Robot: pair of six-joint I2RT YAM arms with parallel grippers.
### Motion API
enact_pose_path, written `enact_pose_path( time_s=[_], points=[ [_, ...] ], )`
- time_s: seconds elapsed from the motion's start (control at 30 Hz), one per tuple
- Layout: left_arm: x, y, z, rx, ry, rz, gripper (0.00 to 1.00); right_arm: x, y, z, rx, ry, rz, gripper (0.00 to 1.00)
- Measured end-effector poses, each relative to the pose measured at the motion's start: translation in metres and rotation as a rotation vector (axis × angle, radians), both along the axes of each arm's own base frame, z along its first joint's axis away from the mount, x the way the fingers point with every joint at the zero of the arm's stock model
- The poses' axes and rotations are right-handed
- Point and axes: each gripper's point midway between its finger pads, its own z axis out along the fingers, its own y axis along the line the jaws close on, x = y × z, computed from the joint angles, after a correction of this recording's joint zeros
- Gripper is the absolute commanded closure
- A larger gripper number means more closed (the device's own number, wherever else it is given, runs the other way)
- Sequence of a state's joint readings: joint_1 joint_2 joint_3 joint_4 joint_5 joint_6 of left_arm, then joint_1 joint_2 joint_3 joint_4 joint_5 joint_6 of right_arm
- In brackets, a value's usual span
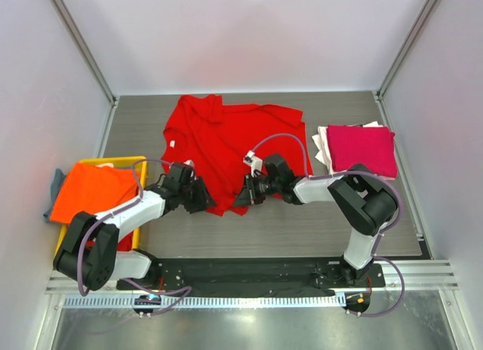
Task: Fold and stack the t-shirts
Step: Fold the tshirt
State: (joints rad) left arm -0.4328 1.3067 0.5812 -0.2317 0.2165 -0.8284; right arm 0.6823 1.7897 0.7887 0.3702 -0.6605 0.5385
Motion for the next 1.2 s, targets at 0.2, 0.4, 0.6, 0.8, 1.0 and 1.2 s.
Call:
enact_pose_path(
  time_s=[0.2, 0.4, 0.6, 0.8, 1.0, 1.2],
  points=[
    [0.009, -0.002, 0.003, -0.005, -0.036, 0.006, 0.61, -0.001, 0.000, 0.003, 0.020, 0.003, 0.011, 0.97],
    [0.016, -0.009, -0.002, 0.000, -0.027, -0.005, 0.66, -0.001, -0.001, 0.004, 0.029, 0.013, 0.011, 0.97],
    [0.016, -0.017, -0.005, -0.004, -0.019, -0.024, 0.81, 0.001, -0.003, 0.005, 0.039, 0.011, 0.007, 0.97],
    [0.014, -0.025, -0.001, -0.031, -0.027, -0.050, 0.94, 0.001, -0.003, 0.006, 0.043, 0.010, 0.009, 0.97],
    [0.014, -0.030, 0.005, -0.052, -0.036, -0.061, 1.00, 0.002, -0.004, 0.006, 0.045, 0.013, 0.007, 0.80],
    [0.009, -0.028, 0.036, -0.083, -0.099, -0.068, 1.00, 0.002, -0.008, 0.000, 0.027, 0.014, -0.011, 0.44]
  ],
)
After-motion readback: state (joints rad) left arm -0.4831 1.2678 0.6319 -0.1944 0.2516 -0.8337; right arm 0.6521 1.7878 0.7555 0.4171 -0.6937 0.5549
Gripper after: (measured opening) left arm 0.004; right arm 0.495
